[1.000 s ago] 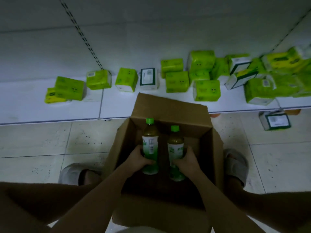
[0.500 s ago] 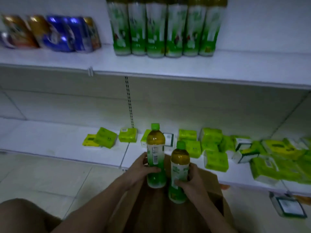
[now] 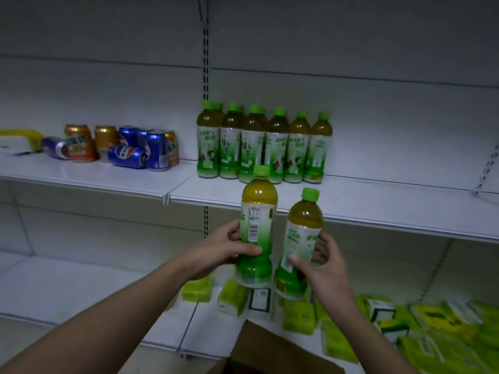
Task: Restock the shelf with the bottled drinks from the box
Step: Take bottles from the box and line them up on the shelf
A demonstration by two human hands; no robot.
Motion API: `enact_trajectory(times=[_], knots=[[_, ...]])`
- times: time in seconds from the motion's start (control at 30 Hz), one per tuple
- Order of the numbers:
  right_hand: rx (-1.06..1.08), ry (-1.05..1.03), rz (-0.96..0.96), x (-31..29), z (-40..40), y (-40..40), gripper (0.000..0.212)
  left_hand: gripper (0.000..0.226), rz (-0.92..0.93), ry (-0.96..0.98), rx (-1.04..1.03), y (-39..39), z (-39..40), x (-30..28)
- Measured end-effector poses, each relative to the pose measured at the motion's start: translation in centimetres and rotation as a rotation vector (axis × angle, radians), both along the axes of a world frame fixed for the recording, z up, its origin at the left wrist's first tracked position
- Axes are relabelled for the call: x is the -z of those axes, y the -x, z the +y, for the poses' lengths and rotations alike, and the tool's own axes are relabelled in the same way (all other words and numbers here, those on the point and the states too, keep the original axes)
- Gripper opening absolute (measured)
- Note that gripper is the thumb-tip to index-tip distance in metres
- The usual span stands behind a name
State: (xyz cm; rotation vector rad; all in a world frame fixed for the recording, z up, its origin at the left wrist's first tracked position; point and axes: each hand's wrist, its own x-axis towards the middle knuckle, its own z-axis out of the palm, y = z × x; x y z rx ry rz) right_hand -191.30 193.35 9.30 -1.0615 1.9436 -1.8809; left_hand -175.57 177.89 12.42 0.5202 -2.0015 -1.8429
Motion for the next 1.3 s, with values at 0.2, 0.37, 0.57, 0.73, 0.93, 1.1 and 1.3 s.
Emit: enact_trajectory(times=[0.2,0.37,0.57,0.73,0.93,1.1,1.3], knots=[[0.044,0.088,0.086,-6.4,-0.3,0.9,0.063,0.055,0.082,0.107,0.01,1.4,-0.6,-7.2],[0.067,0.099,0.136,-10.2,-0.5,2.3,0.066,0.059,0.082,0.179,-0.022,2.7,-1.2,-11.0],[0.109,0.076,0.136,-12.4,-1.3,4.3,0.067,0.064,0.033,0.255,-0.147,5.3,-1.8,-12.0],[0.143,0.038,0.149,-13.1,-1.7,6.3,0.066,0.062,-0.005,0.269,-0.262,7.9,-1.6,-11.2],[0.149,-0.049,0.158,-13.0,-2.6,8.6,0.063,0.058,0.064,0.263,-0.36,11.6,-1.6,-9.4],[0.094,-0.131,0.169,-13.3,-3.4,10.9,0.065,0.063,0.073,0.302,-0.407,14.6,-2.4,-8.4],[0.062,-0.165,0.139,-13.0,-4.9,12.8,0.066,0.057,0.037,0.358,-0.463,17.4,-3.0,-8.7]])
